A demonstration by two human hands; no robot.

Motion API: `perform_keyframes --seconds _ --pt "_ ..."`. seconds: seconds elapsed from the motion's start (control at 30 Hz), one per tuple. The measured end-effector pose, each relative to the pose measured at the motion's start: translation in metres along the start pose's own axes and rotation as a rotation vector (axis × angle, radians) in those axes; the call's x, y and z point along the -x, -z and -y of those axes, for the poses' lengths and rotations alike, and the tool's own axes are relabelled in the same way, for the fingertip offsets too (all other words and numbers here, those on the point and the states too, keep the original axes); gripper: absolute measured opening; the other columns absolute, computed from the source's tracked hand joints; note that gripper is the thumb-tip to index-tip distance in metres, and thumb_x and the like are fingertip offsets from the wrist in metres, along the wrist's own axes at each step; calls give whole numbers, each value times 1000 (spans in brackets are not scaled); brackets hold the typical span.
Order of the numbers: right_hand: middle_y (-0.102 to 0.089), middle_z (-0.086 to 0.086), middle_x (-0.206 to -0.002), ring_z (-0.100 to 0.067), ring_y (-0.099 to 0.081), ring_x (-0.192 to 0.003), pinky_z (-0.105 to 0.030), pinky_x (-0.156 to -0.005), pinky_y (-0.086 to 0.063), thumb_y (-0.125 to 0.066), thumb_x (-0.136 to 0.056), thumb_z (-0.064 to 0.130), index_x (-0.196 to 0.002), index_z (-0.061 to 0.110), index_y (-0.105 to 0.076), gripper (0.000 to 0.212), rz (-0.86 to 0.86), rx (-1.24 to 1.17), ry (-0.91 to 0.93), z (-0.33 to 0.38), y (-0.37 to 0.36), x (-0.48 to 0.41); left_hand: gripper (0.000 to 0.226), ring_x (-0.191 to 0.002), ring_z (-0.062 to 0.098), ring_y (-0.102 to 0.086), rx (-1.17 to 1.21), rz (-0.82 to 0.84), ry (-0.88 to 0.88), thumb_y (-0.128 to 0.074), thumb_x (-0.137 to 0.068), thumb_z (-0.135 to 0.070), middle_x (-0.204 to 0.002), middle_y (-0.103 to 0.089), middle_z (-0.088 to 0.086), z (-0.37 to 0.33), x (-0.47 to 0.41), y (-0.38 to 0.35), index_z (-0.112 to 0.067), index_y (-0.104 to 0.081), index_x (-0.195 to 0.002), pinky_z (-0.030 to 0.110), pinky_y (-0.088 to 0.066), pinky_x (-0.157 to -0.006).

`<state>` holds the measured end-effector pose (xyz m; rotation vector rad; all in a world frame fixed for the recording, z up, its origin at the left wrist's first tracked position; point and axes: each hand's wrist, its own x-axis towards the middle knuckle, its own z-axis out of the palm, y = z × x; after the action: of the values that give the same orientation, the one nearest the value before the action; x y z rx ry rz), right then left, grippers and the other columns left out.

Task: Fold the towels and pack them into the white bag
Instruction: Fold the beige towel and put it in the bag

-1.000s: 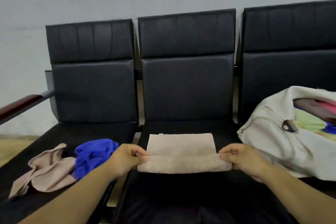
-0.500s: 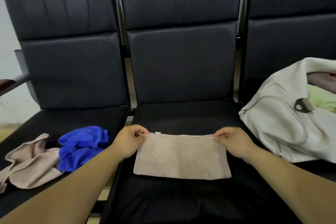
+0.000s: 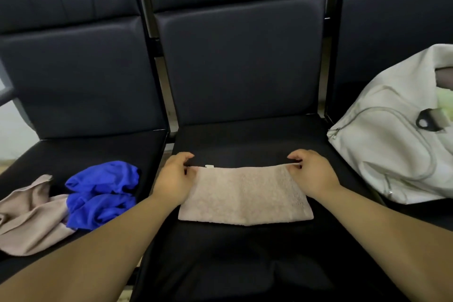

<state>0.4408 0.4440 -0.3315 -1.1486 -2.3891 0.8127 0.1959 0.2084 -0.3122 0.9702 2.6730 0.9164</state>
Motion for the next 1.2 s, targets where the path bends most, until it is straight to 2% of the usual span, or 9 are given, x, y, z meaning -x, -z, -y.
perform_keyframes --seconds 0.17,0.33,0.43,0.53,0.63,0.8,1.0,1.1,1.2 --pt "-59 5 -119 -14 -52 -111 -27 -89 -46 -60 -95 20 -120 25 -67 27 68 283 293 12 14 13 40 -125 16 -45 -322 61 -264 -57 -98 -37 -138 -42 -7 -35 35 3 -31 -53 -137 30 -42 -103" --pt "-61 10 -124 -14 -56 -112 -28 -93 -49 -51 -94 27 -127 30 -61 35 415 496 303 15 19 32 49 -135 17 -43 -463 503 -426 -48 -102 -44 -148 -47 -5 -51 66 -20 -29 -42 -148 30 -33 -114" --pt "-66 13 -107 -12 -62 -98 -29 -85 -53 -54 -93 31 -108 33 -66 19 516 454 295 17 27 52 55 -153 26 -12 -632 546 -348 -35 -100 -60 -165 -21 -2 -53 62 -21 -39 -35 -151 49 -5 -125" --pt "-69 21 -96 4 -66 -93 -16 -86 -52 -70 -88 31 -99 33 -72 11 674 245 310 21 31 80 55 -154 35 17 -638 543 -278 -32 -98 -66 -169 9 -1 -58 61 -23 -51 -27 -151 58 14 -121" --pt "-73 21 -95 9 -66 -91 -9 -81 -49 -78 -84 30 -101 29 -76 17 679 122 316 17 34 99 59 -151 32 -3 -602 490 -377 -41 -98 -61 -164 -7 1 -68 81 -29 -42 -32 -153 48 -3 -124" --pt "-72 24 -98 10 -63 -96 -6 -79 -44 -79 -85 38 -103 35 -75 18 617 82 342 5 40 105 41 -121 10 -46 -273 574 -526 -53 -98 -52 -122 -50 -16 -70 127 -32 -38 -57 -136 30 -40 -104" --pt "-72 24 -98 9 -64 -93 -12 -81 -51 -73 -91 38 -107 36 -74 16 530 126 391 3 39 121 32 -112 -7 -55 -99 509 -493 -63 -99 -31 -118 -60 -25 -44 150 -19 -35 -66 -130 9 -41 -96" --pt "-73 21 -97 2 -66 -89 -24 -81 -54 -68 -92 34 -107 36 -73 16 490 206 469 5 37 129 27 -108 -8 -59 -93 466 -481 -65 -98 -26 -112 -63 -27 -38 157 -13 -35 -71 -124 10 -45 -94" --pt "-74 20 -97 3 -67 -90 -22 -82 -55 -72 -89 28 -103 35 -75 16 537 128 465 13 43 129 24 -104 -7 -64 -24 485 -409 -69 -96 -22 -108 -69 -26 -42 156 -5 -33 -74 -117 15 -50 -96"
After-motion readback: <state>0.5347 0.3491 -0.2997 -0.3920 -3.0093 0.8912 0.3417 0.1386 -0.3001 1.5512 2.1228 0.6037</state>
